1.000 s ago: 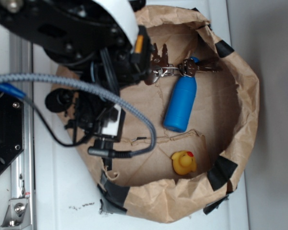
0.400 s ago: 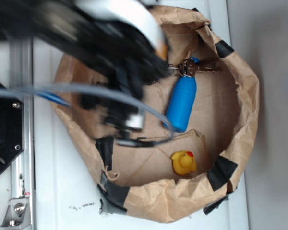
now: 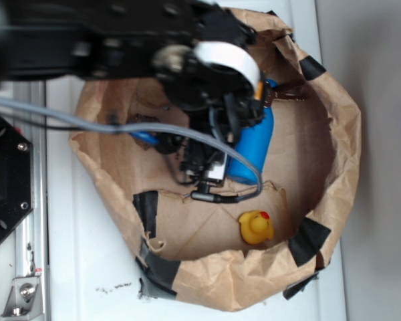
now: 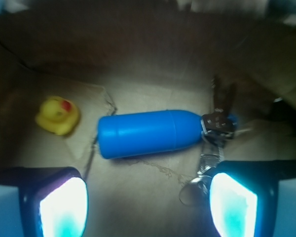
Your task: Grab the silver keys.
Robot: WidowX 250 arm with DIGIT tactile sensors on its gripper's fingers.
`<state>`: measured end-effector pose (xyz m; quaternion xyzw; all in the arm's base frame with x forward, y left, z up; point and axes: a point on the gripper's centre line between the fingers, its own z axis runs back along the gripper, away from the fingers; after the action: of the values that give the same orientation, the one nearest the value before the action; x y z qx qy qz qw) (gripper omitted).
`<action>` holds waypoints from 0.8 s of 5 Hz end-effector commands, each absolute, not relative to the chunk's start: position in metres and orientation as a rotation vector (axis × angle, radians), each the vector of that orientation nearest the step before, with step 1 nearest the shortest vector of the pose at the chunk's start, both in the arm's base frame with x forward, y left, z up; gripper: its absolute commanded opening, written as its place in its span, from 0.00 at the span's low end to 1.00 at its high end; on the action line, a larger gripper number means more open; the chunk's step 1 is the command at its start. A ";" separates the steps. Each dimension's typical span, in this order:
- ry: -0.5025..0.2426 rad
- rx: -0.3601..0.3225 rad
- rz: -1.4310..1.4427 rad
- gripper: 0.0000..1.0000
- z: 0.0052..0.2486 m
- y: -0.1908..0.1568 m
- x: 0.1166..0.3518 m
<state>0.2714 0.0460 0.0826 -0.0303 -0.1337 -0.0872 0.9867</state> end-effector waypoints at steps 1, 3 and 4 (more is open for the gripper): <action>-0.317 0.019 -0.155 1.00 0.074 0.072 0.278; -0.356 0.166 -0.135 1.00 0.056 0.083 0.289; -0.324 0.216 -0.087 1.00 0.054 0.097 0.294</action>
<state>0.2829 0.0976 0.0375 0.0979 -0.1361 -0.0434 0.9849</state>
